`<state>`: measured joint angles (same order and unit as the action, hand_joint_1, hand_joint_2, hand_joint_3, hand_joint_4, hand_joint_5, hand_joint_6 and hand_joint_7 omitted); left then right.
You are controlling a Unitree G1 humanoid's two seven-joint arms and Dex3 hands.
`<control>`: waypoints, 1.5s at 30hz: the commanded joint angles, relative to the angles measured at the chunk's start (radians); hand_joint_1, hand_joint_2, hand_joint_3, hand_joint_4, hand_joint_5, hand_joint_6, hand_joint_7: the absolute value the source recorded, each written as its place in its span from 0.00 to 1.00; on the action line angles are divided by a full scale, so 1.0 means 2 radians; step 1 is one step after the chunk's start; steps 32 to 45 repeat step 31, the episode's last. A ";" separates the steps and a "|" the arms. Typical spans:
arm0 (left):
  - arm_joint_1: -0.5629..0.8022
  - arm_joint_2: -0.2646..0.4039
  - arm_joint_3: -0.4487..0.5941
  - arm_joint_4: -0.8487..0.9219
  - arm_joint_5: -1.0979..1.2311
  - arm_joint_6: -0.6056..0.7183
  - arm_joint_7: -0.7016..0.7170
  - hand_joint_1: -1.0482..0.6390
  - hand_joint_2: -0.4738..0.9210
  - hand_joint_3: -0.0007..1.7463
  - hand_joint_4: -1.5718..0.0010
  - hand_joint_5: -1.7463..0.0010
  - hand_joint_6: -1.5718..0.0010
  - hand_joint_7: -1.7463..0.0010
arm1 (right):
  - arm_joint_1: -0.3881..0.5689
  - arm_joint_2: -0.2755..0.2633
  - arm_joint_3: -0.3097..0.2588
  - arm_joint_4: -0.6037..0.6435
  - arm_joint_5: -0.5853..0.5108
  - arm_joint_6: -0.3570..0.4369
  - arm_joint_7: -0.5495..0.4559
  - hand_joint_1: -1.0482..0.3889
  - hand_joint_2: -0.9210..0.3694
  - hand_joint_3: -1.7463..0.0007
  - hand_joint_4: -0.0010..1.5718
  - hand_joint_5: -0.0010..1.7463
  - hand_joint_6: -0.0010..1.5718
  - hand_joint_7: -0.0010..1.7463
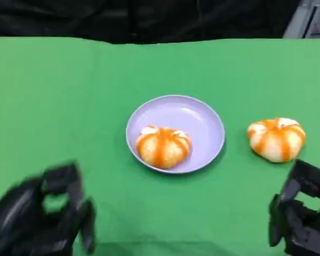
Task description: Grasp the bread from the table and place it into the plate.
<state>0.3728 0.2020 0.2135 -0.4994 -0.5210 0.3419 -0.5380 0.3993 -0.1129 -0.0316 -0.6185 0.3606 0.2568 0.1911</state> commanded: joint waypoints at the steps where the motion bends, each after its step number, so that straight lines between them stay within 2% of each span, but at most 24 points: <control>1: 0.008 0.015 -0.004 0.017 0.023 -0.053 -0.015 0.60 0.75 0.79 0.36 0.00 0.48 0.00 | -0.005 -0.006 0.000 0.003 -0.005 -0.003 0.003 0.71 0.25 0.29 0.60 1.00 0.42 1.00; 5: -0.025 0.015 -0.006 0.046 0.022 -0.062 -0.005 0.64 0.76 0.78 0.35 0.00 0.47 0.00 | 0.001 0.003 0.005 -0.010 0.002 0.006 -0.006 0.71 0.26 0.28 0.59 1.00 0.42 1.00; 18: -0.026 0.022 -0.014 0.028 0.027 -0.051 0.019 0.72 0.81 0.78 0.34 0.00 0.47 0.00 | 0.004 0.000 0.002 -0.020 0.003 0.014 -0.008 0.72 0.25 0.28 0.59 1.00 0.41 1.00; 26: -0.028 0.025 -0.015 0.019 0.027 -0.041 0.026 0.72 0.81 0.77 0.34 0.00 0.47 0.00 | -0.001 -0.007 -0.003 -0.019 0.008 0.021 -0.002 0.72 0.24 0.29 0.59 1.00 0.41 1.00; 45: -0.026 0.028 -0.015 0.015 0.032 -0.040 0.033 0.72 0.81 0.75 0.35 0.00 0.48 0.00 | -0.002 -0.003 -0.005 -0.014 0.012 0.017 0.001 0.72 0.23 0.30 0.60 1.00 0.41 1.00</control>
